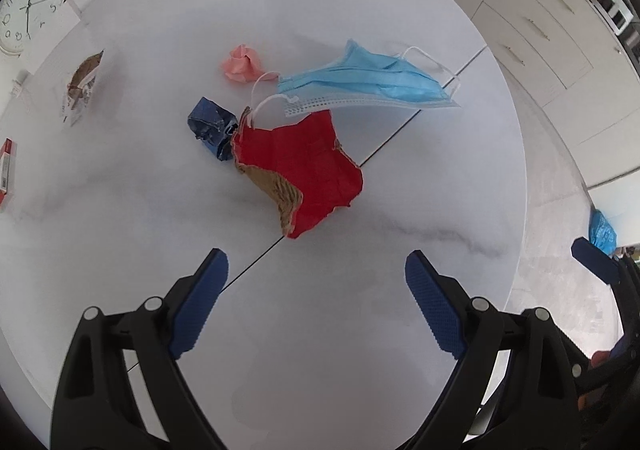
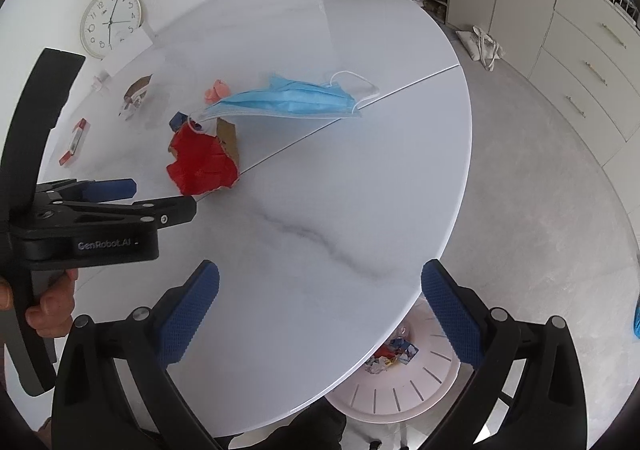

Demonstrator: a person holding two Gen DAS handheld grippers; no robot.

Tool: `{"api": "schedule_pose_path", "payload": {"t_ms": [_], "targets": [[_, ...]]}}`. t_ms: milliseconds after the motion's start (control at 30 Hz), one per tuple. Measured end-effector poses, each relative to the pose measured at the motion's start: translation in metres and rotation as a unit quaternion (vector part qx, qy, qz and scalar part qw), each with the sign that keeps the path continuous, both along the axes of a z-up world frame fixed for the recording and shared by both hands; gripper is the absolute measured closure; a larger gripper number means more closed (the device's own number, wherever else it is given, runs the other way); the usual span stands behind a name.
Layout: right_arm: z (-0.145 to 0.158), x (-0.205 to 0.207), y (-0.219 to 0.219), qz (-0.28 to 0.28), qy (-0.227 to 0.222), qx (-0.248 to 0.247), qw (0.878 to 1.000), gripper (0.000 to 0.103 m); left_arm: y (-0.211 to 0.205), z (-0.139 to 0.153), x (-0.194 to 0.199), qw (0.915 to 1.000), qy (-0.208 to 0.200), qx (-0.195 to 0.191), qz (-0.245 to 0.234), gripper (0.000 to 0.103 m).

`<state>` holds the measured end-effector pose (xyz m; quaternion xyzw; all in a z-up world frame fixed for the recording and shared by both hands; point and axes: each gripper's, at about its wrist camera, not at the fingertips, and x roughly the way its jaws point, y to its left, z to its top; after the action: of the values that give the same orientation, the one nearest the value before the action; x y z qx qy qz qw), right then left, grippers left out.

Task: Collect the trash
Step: 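Grasp the red-and-brown paper bag with the left tool while the right tool grasps the blue face mask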

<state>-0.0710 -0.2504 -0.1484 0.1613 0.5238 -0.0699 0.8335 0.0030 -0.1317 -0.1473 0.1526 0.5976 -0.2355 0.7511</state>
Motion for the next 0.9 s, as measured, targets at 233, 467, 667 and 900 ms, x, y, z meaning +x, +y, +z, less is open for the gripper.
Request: {"api": "schedule_pose_path", "payload": {"t_ms": [233,467,667,900], "targets": [[-0.017,0.024,-0.038,0.002,0.016,0.008,1.000,0.003,-0.028,-0.035,0.037,0.9981,0.022,0.026,0.051,0.016],[-0.030,0.050,-0.059,0.013,0.021,0.014,1.000,0.003,-0.041,-0.056,0.056,0.9959,0.035,0.051,0.066,0.017],[-0.035,0.074,-0.061,0.033,0.020,0.016,0.999,0.003,-0.042,-0.059,0.062,0.9958,0.042,0.042,0.070,0.027],[-0.020,0.133,-0.055,0.094,-0.013,0.021,0.995,0.003,-0.037,-0.053,0.059,0.9975,0.034,0.028,0.056,0.044]]}}
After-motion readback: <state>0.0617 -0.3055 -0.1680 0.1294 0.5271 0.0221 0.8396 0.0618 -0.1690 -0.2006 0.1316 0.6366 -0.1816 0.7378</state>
